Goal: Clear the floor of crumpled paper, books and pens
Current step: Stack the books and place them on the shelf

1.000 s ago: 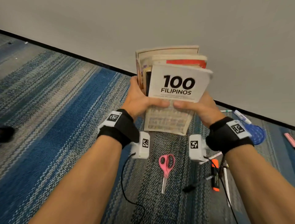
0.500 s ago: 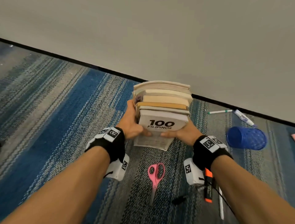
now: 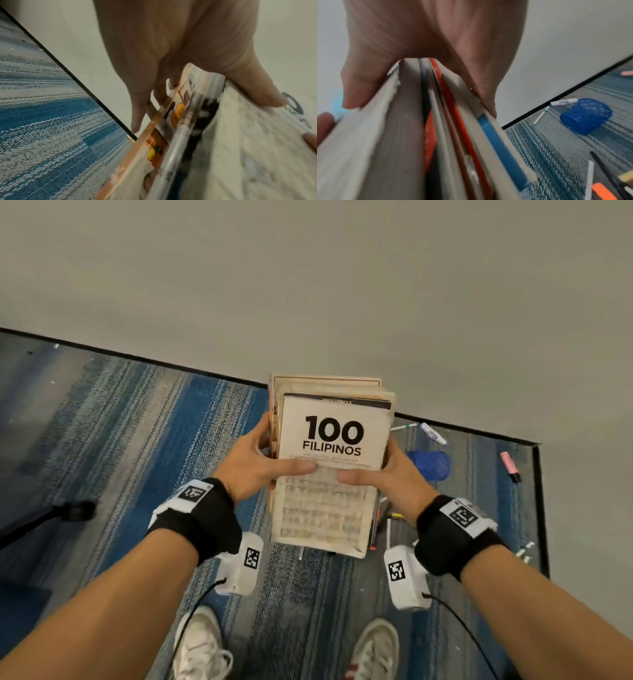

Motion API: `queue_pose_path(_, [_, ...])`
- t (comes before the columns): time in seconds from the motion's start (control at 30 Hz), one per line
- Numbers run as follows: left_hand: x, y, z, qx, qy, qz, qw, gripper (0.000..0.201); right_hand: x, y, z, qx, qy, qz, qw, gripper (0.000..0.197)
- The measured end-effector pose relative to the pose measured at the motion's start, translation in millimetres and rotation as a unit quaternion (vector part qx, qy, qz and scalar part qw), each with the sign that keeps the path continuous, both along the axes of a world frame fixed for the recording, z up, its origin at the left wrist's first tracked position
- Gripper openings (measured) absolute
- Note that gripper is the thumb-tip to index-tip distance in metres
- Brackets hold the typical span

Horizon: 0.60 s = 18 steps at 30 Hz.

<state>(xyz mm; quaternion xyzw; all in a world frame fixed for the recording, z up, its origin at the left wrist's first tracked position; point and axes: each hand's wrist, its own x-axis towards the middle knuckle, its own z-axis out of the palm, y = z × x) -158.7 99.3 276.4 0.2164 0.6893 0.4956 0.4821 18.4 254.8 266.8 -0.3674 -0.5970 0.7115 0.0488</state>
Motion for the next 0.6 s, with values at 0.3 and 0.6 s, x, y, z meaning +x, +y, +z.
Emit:
queue_pose_path(0.3, [100.1, -6.7, 225.5, -0.055, -0.045, -0.046, 0.996, 0.128, 94.2, -55.4, 218.4, -0.154, -0.003, -0.129, 0.979, 0.079])
queue_pose_path(0.6, [182.9, -32.5, 373.5, -0.081, 0.067, -0.306, 0.946, 0.127, 206.7, -172.6, 403.8, -0.193, 0.042, -0.288, 0.937, 0.054])
